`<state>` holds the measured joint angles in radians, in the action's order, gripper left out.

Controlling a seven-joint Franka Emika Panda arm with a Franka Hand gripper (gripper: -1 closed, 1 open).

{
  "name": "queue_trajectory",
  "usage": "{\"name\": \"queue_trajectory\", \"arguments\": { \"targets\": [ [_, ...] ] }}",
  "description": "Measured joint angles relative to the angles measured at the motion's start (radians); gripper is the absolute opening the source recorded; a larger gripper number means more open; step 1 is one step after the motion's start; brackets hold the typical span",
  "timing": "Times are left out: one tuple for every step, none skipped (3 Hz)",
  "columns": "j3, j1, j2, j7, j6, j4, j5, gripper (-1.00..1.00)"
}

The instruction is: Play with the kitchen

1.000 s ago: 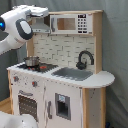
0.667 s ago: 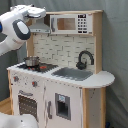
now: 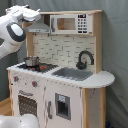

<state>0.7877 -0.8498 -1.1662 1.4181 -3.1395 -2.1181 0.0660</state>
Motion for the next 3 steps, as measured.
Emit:
{"name": "queue_trajectory", "arguments": {
  "targets": [
    [0.019,-0.042,-0.058,-0.097,0.007,0.000,0.000,1.00],
    [0.035,-0.079,-0.113,-0.194,0.017,0.002,0.000,1.00],
    [0.049,-0.112,-0.161,-0.287,0.031,0.008,0.000,1.00]
  ]
}}
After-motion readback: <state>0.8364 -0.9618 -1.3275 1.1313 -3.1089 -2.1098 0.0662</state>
